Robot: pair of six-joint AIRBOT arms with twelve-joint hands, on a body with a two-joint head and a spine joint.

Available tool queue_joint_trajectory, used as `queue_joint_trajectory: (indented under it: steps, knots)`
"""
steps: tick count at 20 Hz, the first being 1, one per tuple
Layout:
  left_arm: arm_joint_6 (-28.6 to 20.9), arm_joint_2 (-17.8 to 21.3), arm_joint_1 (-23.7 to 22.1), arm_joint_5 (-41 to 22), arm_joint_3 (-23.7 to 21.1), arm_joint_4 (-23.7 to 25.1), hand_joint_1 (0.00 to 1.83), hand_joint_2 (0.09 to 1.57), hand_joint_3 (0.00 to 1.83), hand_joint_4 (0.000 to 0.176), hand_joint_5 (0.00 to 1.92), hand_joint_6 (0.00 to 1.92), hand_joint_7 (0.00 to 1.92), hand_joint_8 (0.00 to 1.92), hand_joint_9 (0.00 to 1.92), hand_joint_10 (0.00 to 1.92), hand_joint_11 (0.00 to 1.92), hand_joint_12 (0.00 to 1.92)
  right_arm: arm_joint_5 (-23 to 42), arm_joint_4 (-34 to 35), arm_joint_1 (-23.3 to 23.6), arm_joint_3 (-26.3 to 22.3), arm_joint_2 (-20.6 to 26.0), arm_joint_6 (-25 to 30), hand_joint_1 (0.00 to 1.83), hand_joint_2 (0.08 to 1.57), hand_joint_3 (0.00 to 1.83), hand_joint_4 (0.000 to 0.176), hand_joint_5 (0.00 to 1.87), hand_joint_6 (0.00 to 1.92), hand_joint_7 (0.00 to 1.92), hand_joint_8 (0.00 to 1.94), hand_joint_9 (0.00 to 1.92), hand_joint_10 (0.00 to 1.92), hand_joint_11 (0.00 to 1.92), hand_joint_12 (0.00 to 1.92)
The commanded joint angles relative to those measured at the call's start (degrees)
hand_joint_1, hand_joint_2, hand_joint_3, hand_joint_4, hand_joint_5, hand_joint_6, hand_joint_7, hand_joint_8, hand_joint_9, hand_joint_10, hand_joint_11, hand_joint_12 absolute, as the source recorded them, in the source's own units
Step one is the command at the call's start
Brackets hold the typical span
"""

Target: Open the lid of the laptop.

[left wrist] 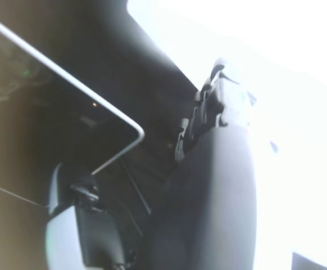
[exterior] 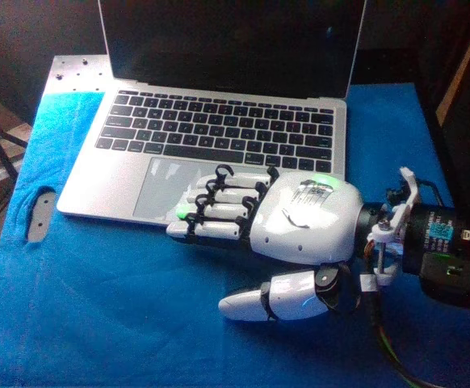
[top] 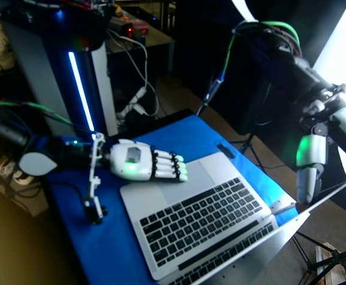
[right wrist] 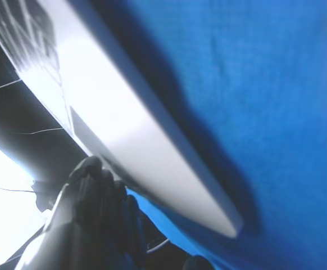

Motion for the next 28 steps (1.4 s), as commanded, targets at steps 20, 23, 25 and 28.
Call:
queue_joint_trajectory:
  steps: [20, 23, 25, 28]
  knots:
    - [-9.94, 32.73, 26.12, -56.41, -47.43, 13.84, 0.6, 0.92, 0.0, 0.136, 0.0, 0.0, 0.02, 0.0, 0.0, 0.0, 0.0, 0.0, 16.74, 11.81, -1.65, -4.19, 9.04, 0.38, 0.0, 1.29, 0.0, 0.0, 0.1, 0.01, 0.13, 0.01, 0.11, 0.01, 0.05, 0.13]
    - [-17.58, 34.19, 31.6, -59.06, -48.87, 14.41, 0.79, 0.9, 0.0, 0.176, 0.01, 0.0, 0.04, 0.01, 0.0, 0.0, 0.0, 0.0, 27.26, 18.78, -4.69, -6.6, 13.59, 0.37, 0.0, 1.31, 0.0, 0.0, 0.17, 0.01, 0.2, 0.01, 0.15, 0.01, 0.07, 0.1]
    - [-22.8, 34.52, 35.64, -62.02, -49.16, 14.56, 0.69, 0.91, 0.0, 0.139, 0.0, 0.0, 0.07, 0.01, 0.0, 0.0, 0.0, 0.0, 34.67, 23.6, -7.29, -7.92, 16.18, 0.37, 0.0, 1.34, 0.01, 0.0, 0.19, 0.01, 0.2, 0.0, 0.18, 0.01, 0.1, 0.12]
    - [-28.69, 34.57, 41.86, -66.58, -50.46, 13.56, 0.47, 0.98, 0.0, 0.117, 0.0, 0.0, 0.12, 0.01, 0.11, 0.01, 0.0, 0.43, 50.18, 33.42, -14.03, -10.34, 20.15, 0.35, 0.14, 1.26, 0.0, 0.066, 0.21, 0.0, 0.18, 0.0, 0.11, 0.0, 0.04, 0.08]
